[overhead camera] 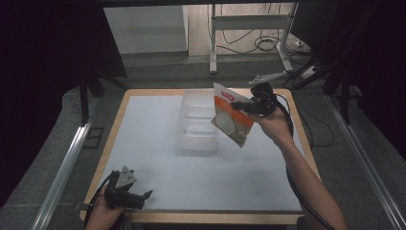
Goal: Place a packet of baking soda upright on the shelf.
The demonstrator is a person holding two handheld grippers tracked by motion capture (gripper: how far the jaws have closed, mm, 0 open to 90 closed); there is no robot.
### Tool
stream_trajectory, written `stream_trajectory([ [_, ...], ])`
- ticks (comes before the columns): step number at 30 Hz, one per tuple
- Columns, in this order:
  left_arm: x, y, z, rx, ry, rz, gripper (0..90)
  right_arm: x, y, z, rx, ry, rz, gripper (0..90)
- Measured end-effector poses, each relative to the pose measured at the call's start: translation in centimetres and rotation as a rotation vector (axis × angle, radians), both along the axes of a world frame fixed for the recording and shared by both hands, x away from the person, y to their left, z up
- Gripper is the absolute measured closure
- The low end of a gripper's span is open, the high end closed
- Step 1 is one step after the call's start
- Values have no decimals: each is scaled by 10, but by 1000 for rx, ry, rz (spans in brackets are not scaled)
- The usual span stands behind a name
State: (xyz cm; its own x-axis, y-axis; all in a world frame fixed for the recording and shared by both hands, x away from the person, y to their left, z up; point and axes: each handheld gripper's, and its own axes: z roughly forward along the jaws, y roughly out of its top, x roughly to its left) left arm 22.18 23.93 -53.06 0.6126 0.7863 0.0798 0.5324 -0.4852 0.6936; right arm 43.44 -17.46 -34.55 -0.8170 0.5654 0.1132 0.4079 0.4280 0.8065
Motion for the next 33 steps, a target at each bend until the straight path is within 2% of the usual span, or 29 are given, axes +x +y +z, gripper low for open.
stream_trajectory([
  [11, 0, 0, 0, 0, 2, 0, 24, 13, 28, -3, -23, 10, 31, 887],
  [18, 0, 0, 0, -5, 2, 0, 25, 19, 55, -3, -39, 3, 68, 887],
  [33, 0, 1, 0, -10, 3, -1, 25, 28, 98, -12, -44, 11, 131, 886],
])
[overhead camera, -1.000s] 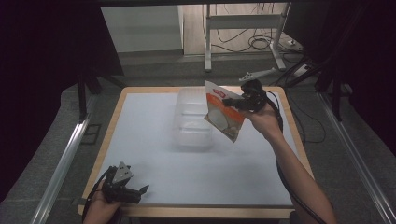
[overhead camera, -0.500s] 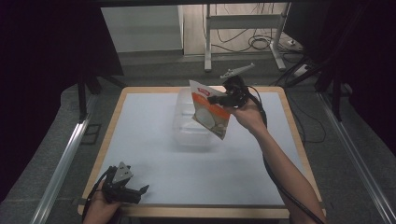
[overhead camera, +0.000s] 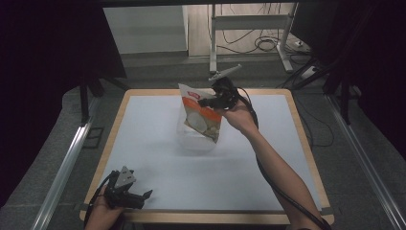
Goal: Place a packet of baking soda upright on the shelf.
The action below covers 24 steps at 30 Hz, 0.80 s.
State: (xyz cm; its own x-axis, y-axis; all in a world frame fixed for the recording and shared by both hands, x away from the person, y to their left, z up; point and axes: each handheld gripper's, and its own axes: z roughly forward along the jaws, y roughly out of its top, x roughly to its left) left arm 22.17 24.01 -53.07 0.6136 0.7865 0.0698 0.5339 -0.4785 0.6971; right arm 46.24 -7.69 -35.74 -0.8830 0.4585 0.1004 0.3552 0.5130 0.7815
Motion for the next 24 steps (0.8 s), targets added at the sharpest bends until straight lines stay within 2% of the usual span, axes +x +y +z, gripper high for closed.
stream_trajectory([
  [5, 0, 0, 0, 0, -1, -1, 24, 4, 19, -8, -15, 8, 24, 886],
  [10, 0, 0, 0, 0, -3, -2, 25, 7, 26, -18, -24, 24, 30, 885],
  [19, 0, -1, 0, 5, -4, -4, 24, 11, 25, -41, -50, 59, 26, 882],
  [22, 0, -1, 0, 6, -5, -4, 25, 11, 19, -49, -13, 87, 35, 879],
  [24, 0, -1, 0, 8, -4, -5, 25, 13, 9, -52, -8, 96, 20, 875],
])
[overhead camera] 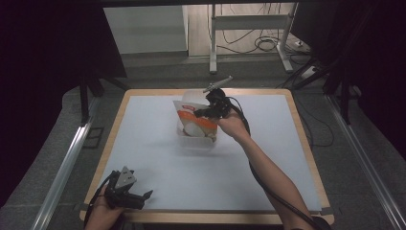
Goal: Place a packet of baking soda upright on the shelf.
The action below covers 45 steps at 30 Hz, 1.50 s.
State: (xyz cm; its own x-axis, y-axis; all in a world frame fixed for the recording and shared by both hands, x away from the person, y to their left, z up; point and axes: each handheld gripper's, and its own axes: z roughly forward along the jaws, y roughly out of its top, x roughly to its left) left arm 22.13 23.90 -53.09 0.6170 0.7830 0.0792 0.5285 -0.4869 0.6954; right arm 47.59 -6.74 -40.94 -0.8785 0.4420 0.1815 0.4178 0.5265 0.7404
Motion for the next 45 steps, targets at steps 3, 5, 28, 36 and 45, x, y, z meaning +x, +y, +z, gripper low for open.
stream_trajectory([
  [3, 0, 0, 0, 1, 0, 0, 25, 0, -5, -2, -20, -8, -16, 871],
  [5, 0, 0, 0, -2, 2, 0, 24, 0, -9, -3, -27, -6, -18, 865],
  [28, -3, 3, 2, -32, -31, 11, 12, -14, -16, 7, -73, -170, -59, 211],
  [36, -6, 8, 5, -94, -57, 53, 0, -19, -21, 10, -77, -195, -70, 173],
  [45, -4, 10, 6, -168, -34, 61, 0, -23, -33, 15, -75, -219, -89, 140],
])
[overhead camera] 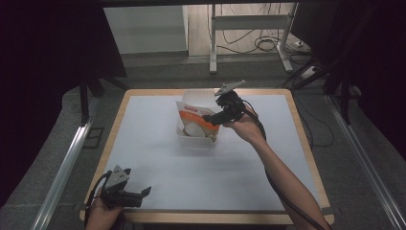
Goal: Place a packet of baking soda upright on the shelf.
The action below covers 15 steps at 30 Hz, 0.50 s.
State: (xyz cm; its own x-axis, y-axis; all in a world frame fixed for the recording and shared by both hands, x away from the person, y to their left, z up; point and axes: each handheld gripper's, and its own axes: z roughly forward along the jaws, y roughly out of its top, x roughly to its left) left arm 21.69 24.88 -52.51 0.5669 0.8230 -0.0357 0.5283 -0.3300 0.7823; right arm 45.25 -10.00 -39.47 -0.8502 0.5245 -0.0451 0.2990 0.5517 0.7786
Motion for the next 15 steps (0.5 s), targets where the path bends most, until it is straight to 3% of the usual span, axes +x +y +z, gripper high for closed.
stream_trajectory([
  [15, 2, -2, -1, 6, 16, -5, 2, -10, -16, 5, -6, -16, -19, 107],
])
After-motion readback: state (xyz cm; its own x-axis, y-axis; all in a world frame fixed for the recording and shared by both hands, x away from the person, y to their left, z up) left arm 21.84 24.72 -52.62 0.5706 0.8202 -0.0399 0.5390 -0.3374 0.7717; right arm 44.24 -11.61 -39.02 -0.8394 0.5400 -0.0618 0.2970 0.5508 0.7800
